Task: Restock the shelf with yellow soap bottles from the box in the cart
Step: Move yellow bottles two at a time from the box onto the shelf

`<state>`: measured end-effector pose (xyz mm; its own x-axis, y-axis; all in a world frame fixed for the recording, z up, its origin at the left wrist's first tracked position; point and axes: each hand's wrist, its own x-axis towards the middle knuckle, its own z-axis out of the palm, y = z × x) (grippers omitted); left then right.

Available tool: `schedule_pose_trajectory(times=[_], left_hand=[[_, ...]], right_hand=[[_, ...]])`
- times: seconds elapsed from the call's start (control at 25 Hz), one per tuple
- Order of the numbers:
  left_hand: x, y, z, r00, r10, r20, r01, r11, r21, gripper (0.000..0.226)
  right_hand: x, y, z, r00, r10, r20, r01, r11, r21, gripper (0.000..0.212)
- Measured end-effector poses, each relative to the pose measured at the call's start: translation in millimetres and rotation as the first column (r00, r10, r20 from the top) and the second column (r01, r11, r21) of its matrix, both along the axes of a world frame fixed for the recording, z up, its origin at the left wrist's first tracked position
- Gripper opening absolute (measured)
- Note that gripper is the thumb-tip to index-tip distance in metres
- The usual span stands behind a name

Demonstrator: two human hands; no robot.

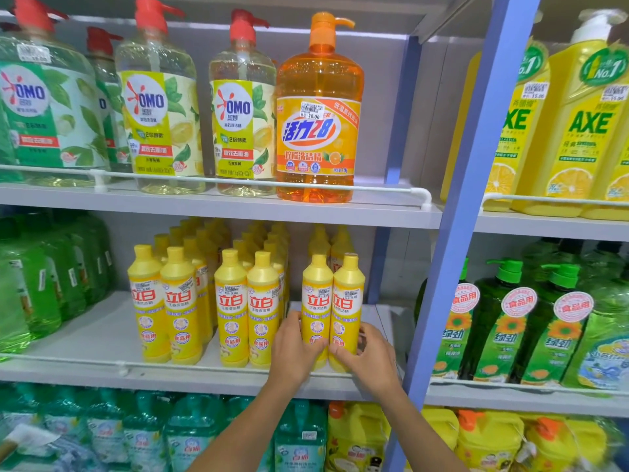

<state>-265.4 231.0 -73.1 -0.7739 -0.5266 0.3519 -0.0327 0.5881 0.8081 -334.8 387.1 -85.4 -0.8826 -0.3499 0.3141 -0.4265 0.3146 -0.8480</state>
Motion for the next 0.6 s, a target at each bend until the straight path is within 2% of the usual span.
schedule_pose_trajectory(times=[0.08, 0.24, 0.36, 0.48, 0.6], left_hand=[[-2.7, -3.9, -9.8, 0.999, -0.008, 0.033, 0.008, 1.0, 0.009, 0.051], [-12.2, -7.7, -12.5, 0.998, 0.023, 0.05, -0.023, 1.0, 0.005, 0.053], [-19.2, -6.9, -16.5, 0.998, 0.026, 0.062, -0.024, 0.999, -0.023, 0.055], [-22.5, -8.6, -25.7, 0.995, -0.009, 0.104, 0.018, 0.997, -0.078, 0.054], [-29.8, -11.7, -25.4, 0.992, 0.029, 0.125, -0.019, 0.997, -0.08, 0.051]], right_hand=[[-4.6, -1.8, -2.6, 0.999, -0.039, -0.002, 0.039, 0.996, 0.086, 0.062], [-18.4, -5.6, 0.7, 0.996, 0.02, 0.082, -0.03, 0.991, 0.131, 0.062], [-20.0, -13.3, -3.8, 0.994, -0.069, 0.085, 0.053, 0.983, 0.176, 0.064], [-15.8, -21.6, -6.0, 0.985, -0.17, 0.015, 0.161, 0.954, 0.251, 0.06], [-23.2, -27.5, -7.1, 0.982, -0.186, 0.032, 0.173, 0.956, 0.238, 0.055]])
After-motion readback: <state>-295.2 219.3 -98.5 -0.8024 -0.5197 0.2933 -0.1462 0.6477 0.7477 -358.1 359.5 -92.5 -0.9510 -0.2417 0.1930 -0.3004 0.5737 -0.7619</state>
